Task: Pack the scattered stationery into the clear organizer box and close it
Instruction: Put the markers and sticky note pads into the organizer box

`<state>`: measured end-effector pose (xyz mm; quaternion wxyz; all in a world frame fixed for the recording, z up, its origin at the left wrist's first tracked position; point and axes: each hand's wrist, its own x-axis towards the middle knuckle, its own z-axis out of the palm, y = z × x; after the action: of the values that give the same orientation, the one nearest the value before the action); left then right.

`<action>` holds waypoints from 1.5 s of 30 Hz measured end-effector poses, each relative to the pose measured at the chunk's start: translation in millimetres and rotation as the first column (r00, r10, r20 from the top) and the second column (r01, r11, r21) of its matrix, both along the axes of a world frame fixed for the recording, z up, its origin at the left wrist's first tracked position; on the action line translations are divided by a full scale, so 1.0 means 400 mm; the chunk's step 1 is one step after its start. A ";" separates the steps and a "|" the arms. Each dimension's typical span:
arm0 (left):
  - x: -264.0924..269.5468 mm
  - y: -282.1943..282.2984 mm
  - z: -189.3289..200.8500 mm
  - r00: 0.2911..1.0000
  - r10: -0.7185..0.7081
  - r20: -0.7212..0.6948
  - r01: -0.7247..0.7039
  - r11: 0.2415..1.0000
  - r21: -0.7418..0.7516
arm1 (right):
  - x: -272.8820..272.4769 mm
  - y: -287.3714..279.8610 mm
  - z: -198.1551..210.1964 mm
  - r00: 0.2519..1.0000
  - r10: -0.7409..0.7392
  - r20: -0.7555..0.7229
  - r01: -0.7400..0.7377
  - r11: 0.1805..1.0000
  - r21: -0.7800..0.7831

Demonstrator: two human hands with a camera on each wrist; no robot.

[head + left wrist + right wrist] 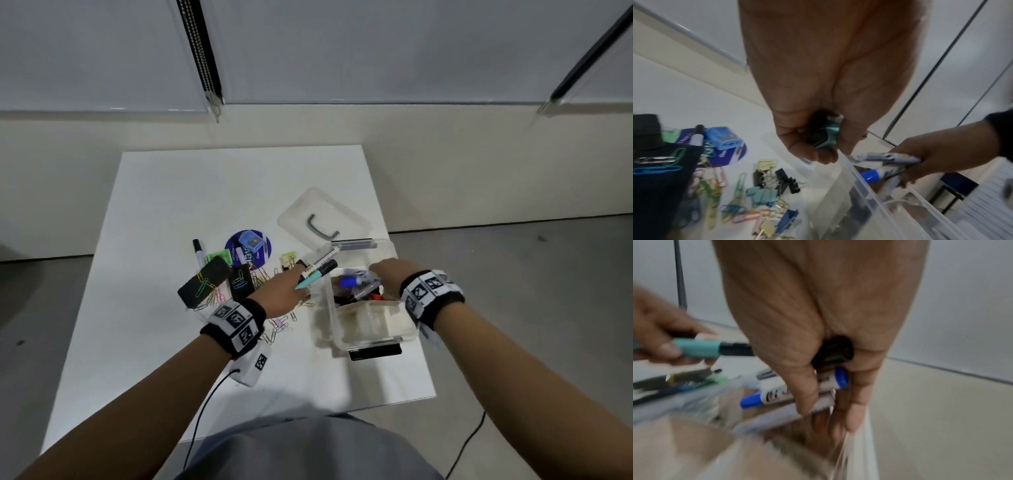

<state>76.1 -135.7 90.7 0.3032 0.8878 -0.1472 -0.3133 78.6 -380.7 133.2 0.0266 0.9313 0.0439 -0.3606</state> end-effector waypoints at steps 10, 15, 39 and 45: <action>0.036 -0.156 -0.010 0.946 -0.267 0.184 0.228 0.951 0.208 | 0.004 -0.050 -0.088 0.986 -0.156 0.062 0.143 0.974 0.176; 0.030 -0.254 -0.031 0.872 -0.460 0.167 0.370 0.843 0.390 | -0.012 -0.096 -0.098 0.813 -0.455 0.363 0.371 0.886 0.278; 0.135 0.258 -0.192 0.819 0.406 0.405 -0.505 0.845 0.174 | 0.027 0.439 -0.202 0.894 -0.418 0.161 0.242 0.754 0.611; 0.110 0.402 -0.256 0.954 0.224 0.200 -0.296 0.809 0.507 | 0.024 0.603 -0.310 0.852 -0.517 -0.076 0.492 0.744 0.452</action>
<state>120.1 25.0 -11.7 0.0753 0.9670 0.0487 -0.2387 88.1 -139.5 9.3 -0.2895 0.8973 -0.1270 -0.3082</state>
